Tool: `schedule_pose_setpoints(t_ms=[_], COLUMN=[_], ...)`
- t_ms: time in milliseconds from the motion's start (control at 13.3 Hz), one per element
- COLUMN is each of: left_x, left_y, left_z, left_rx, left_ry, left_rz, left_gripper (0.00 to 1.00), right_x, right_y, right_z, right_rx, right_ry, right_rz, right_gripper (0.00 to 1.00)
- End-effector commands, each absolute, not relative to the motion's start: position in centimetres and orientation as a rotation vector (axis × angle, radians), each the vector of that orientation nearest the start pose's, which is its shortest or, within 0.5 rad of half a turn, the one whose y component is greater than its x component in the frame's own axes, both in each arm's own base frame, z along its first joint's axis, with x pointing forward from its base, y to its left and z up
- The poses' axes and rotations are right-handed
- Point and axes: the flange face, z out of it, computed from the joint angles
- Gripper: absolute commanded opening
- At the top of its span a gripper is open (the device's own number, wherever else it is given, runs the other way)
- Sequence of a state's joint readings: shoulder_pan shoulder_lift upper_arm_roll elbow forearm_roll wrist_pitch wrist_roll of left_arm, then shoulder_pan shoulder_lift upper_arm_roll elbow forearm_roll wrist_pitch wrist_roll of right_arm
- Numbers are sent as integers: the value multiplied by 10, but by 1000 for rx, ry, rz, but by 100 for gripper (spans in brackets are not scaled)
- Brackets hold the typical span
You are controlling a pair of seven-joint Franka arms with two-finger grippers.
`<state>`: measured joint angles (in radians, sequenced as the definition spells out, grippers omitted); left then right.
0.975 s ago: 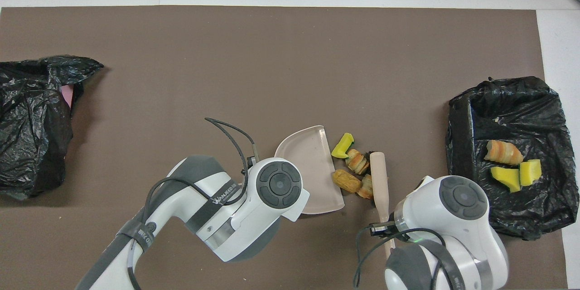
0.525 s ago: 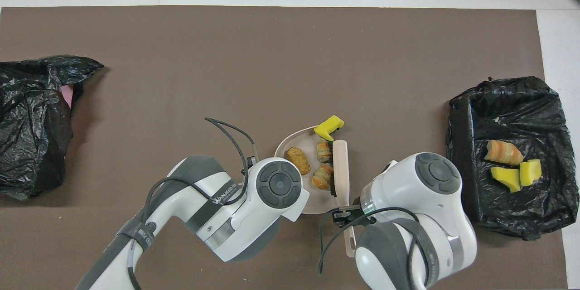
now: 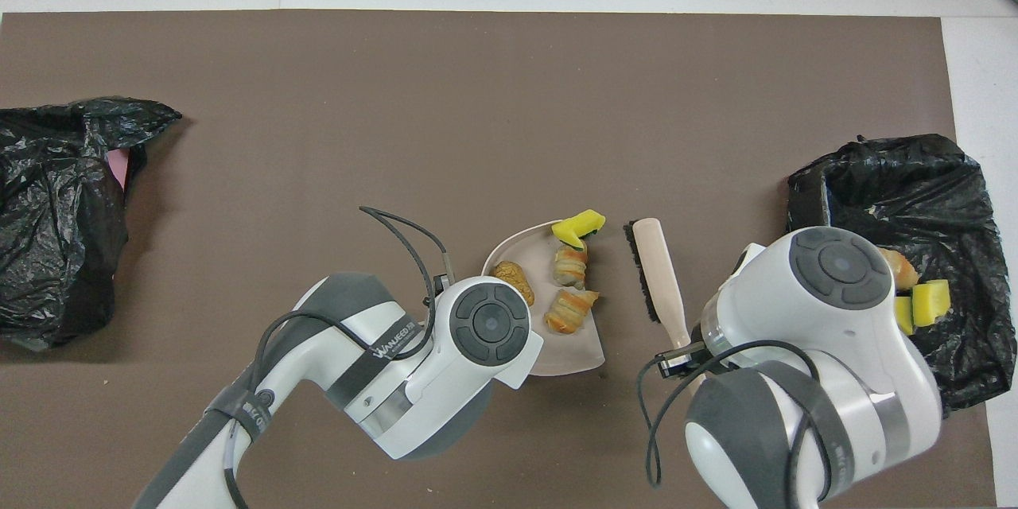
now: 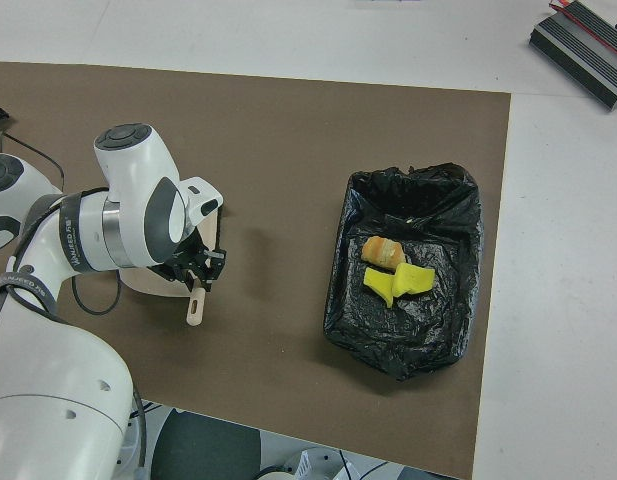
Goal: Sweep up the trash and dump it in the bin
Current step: 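Sweep the remaining bread and sponge into the dustpan with the right gripper, then lift the loaded dustpan with the left gripper while the right gripper drops the brush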
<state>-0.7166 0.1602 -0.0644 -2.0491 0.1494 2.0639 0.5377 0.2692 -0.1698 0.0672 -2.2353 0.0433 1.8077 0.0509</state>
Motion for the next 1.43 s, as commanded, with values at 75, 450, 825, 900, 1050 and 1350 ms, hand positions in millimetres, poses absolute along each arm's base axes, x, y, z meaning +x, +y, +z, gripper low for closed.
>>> schedule_pose_setpoints(t_ms=[75,450,825,900,1050,1350], left_x=[401,409,409,409,408,417], left_y=[-388,-383,-384,-384,-383,-372], left_z=[347,348,346,346,346,342], left_rx=[-2275,-2289,-2288,-2288,-2288,-2308], left_ry=[1936,1921,1924,1925,1924,1910], left_rz=[201,196,193,191,193,184], left_gripper=[0,0,0,0,0,0], right_x=[503,501,460,452,453,451], right_y=[183,208,204,199,183,190], right_z=[408,367,365,365,362,354], right_rx=[-3254,-3202,-2916,-2866,-2826,-2828], right_ry=[-725,-884,-806,-805,-745,-672], right_rz=[311,421,742,788,784,636], right_gripper=[0,0,0,0,0,0])
